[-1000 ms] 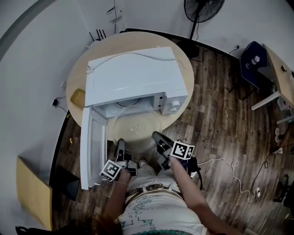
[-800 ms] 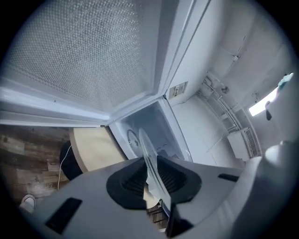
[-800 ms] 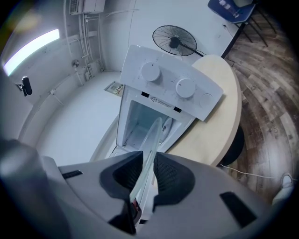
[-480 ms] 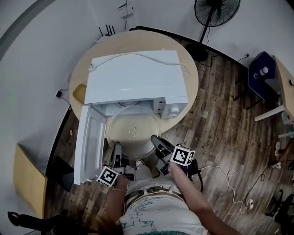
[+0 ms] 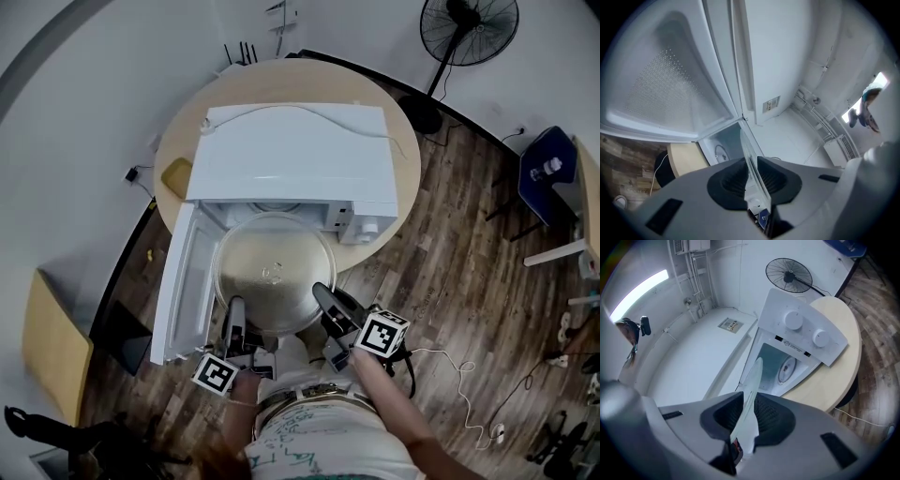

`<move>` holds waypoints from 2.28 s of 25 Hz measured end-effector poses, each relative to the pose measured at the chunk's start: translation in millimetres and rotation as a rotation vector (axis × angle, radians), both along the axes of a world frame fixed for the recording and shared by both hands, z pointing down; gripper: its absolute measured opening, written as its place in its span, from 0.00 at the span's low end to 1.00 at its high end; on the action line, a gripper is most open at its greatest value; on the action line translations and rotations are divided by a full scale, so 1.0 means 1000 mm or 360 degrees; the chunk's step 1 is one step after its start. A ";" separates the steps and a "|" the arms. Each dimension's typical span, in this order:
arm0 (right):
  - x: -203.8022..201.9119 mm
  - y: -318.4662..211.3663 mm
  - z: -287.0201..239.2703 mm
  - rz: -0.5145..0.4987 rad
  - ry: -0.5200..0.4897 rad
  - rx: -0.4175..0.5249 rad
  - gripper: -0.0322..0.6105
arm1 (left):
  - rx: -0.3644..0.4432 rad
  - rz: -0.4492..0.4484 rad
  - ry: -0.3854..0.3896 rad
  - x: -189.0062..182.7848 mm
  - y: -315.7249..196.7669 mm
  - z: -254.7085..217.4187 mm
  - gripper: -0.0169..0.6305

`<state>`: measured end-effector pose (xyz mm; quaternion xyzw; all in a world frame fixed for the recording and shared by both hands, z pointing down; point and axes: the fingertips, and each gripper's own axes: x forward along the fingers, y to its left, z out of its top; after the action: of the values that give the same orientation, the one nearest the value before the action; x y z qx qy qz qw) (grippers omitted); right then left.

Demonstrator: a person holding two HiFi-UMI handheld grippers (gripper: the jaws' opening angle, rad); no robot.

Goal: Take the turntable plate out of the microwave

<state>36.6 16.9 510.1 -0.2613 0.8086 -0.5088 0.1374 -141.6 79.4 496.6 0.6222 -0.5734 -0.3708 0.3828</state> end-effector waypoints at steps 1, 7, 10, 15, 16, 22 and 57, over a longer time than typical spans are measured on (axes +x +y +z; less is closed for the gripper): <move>0.000 0.000 -0.006 -0.0001 -0.0011 0.0016 0.15 | 0.0024 -0.0002 -0.0001 -0.001 0.000 -0.007 0.13; -0.001 -0.004 -0.038 0.0016 -0.0005 0.0104 0.15 | 0.0108 0.0011 -0.0016 -0.003 -0.006 -0.036 0.13; -0.002 -0.010 -0.049 0.0024 0.0022 0.0142 0.15 | 0.0137 0.0027 -0.0030 -0.004 -0.014 -0.046 0.13; -0.001 -0.030 -0.060 0.0073 0.0019 0.0106 0.15 | 0.0131 0.0056 0.0038 -0.003 -0.036 -0.056 0.13; -0.001 -0.034 -0.061 0.0082 0.0021 0.0106 0.15 | 0.0133 0.0065 0.0038 -0.003 -0.041 -0.058 0.13; 0.000 -0.062 -0.068 0.0120 0.0018 0.0095 0.15 | 0.0130 0.0116 0.0064 -0.003 -0.074 -0.064 0.12; -0.011 -0.120 -0.059 -0.0023 0.0446 0.0219 0.42 | -0.0120 0.0029 0.0157 -0.016 -0.179 -0.057 0.13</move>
<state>25.4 -103.1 451.5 -0.3138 0.8548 -0.4117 0.0371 -157.6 -99.3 439.9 0.5937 -0.5617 -0.3755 0.4371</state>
